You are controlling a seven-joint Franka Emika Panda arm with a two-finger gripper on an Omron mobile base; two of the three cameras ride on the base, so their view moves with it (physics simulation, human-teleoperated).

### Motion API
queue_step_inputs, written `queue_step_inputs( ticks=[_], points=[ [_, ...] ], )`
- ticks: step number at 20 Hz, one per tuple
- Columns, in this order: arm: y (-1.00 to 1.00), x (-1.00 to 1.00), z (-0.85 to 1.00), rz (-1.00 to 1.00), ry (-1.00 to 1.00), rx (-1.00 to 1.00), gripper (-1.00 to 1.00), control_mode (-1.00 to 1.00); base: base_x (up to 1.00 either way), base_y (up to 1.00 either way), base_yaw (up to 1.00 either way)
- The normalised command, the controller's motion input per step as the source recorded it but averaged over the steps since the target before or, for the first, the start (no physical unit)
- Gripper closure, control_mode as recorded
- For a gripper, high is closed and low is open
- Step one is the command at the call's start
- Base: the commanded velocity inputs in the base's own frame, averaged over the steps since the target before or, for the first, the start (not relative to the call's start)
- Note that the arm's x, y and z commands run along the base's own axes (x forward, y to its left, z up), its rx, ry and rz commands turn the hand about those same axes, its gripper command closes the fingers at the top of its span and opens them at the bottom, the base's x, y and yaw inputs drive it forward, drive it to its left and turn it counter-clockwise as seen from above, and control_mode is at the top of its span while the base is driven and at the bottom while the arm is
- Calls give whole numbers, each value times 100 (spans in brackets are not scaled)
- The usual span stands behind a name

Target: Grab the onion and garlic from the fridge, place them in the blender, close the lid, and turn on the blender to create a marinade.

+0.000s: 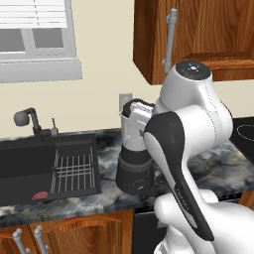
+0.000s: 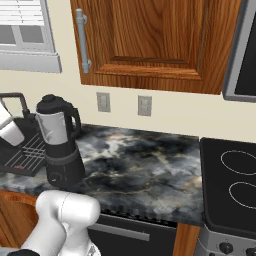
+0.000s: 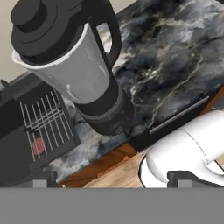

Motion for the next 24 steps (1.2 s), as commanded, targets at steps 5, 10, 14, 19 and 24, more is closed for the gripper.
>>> queue_step_inputs(
  ticks=[5,10,14,19,24],
  points=[
    [0,0,-53,10,13,0,-100,-100,0,0,0],
    [0,0,-66,9,17,-2,-100,-100,0,0,0],
    [0,4,-55,7,15,-4,100,-100,0,0,0],
    [0,3,-49,7,9,-6,100,-100,0,0,0],
    [-1,14,-40,5,4,-9,100,-100,0,0,0]
  ],
)
